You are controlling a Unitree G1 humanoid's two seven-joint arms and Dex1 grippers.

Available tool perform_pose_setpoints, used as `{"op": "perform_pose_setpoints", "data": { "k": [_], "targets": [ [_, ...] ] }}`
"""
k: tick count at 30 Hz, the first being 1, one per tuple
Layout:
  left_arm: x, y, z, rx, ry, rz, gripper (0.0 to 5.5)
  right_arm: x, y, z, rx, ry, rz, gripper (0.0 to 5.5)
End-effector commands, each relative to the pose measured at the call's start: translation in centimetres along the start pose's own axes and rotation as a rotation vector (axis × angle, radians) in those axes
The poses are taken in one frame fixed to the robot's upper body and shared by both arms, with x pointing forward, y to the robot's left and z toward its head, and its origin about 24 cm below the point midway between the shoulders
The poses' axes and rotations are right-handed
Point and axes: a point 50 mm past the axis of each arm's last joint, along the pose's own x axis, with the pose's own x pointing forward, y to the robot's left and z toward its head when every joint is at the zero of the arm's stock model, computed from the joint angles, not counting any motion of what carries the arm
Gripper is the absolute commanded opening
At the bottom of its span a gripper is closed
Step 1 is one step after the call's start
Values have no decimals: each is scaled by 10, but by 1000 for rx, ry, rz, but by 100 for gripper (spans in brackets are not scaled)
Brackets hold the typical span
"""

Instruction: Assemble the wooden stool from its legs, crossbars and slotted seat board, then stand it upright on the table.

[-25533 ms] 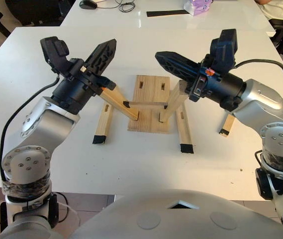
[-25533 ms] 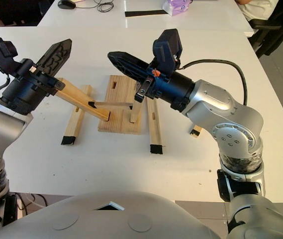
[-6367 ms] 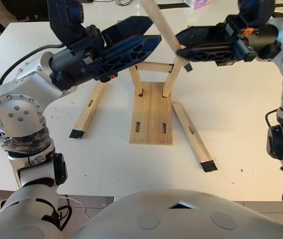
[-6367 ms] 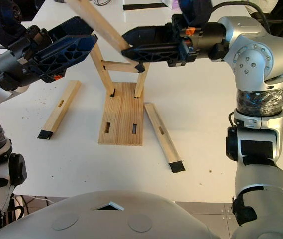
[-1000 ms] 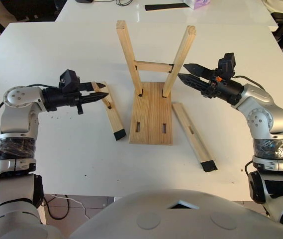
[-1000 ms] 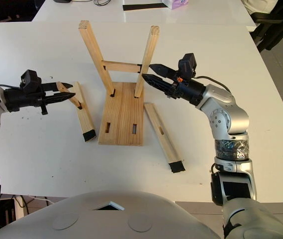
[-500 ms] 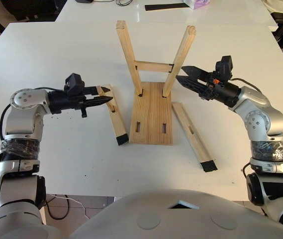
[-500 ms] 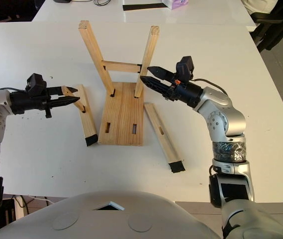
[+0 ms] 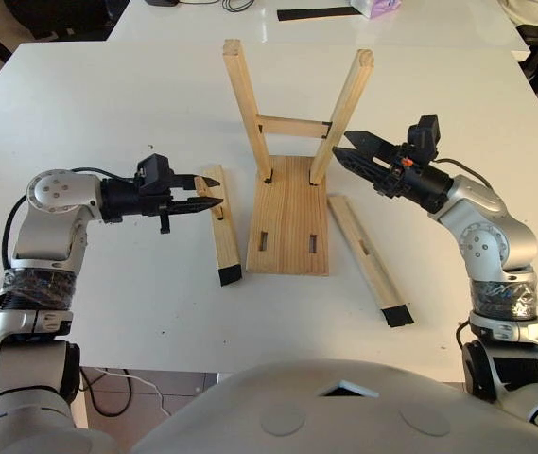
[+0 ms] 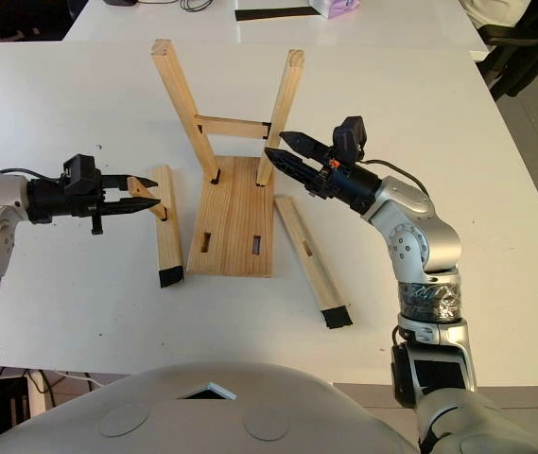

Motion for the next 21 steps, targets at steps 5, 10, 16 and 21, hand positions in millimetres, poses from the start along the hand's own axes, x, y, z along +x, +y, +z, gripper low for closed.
{"op": "perform_pose_setpoints", "data": {
  "k": [5, 10, 16, 21],
  "targets": [
    [-2, -18, -49, -232, 186, -108, 130, -1, 1, 0, 11, -23, -21, 257],
    [-2, -6, -46, -222, 181, -99, 130, 1, 0, 0, 13, -34, -36, 257],
    [1, 7, -40, -180, 174, -97, 130, 4, -1, -1, 23, -56, -52, 257],
    [8, 19, -34, -127, 197, -109, 130, 6, -1, -2, 27, -66, -61, 257]
  ]
}}
